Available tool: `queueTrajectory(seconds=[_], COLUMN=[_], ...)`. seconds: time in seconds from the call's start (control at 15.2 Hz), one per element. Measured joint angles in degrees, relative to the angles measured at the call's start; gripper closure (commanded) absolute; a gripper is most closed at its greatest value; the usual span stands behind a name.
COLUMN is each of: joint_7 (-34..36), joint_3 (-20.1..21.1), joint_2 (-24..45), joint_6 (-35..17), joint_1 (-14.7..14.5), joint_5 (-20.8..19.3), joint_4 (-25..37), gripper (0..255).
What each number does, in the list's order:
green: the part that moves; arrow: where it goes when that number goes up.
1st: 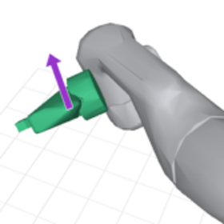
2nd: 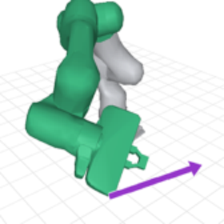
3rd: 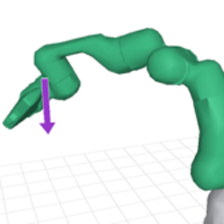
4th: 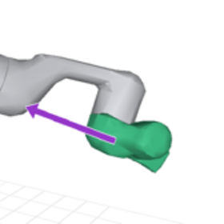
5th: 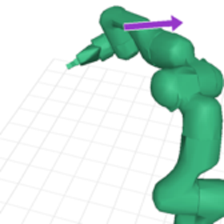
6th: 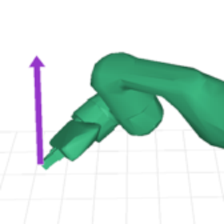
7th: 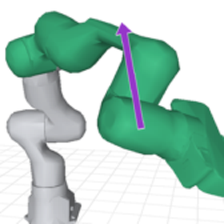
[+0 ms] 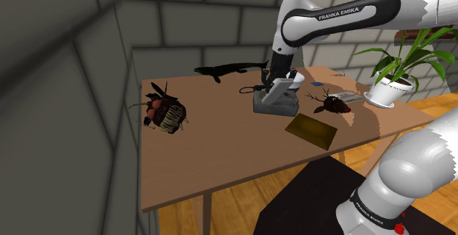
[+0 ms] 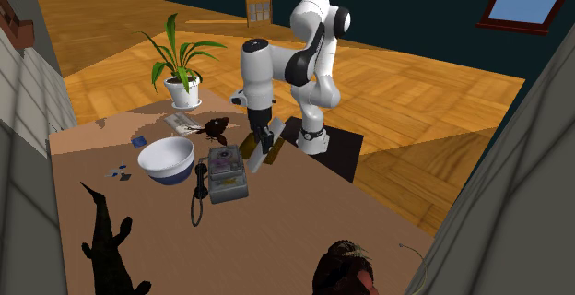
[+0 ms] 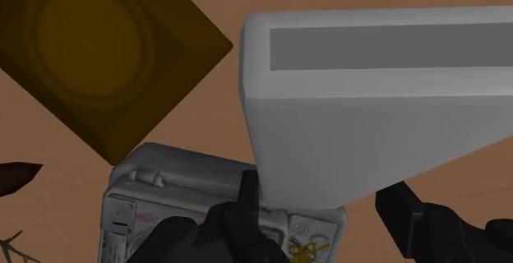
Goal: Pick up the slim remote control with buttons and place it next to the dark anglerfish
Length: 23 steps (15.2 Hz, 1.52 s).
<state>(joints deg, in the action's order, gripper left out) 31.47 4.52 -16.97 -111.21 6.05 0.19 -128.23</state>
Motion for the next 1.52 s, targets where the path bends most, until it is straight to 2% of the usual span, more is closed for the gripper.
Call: queueTrajectory(seconds=[1.12,1.52], joint_7=[-0.28,4.8], joint_3=[-0.22,3.08], joint_2=[-0.88,8.04], joint_6=[12.71,13.35], joint_1=[0.1,-1.6], joint_5=[-0.02,-0.19], joint_4=[11.84,21.31], gripper=[255,255])
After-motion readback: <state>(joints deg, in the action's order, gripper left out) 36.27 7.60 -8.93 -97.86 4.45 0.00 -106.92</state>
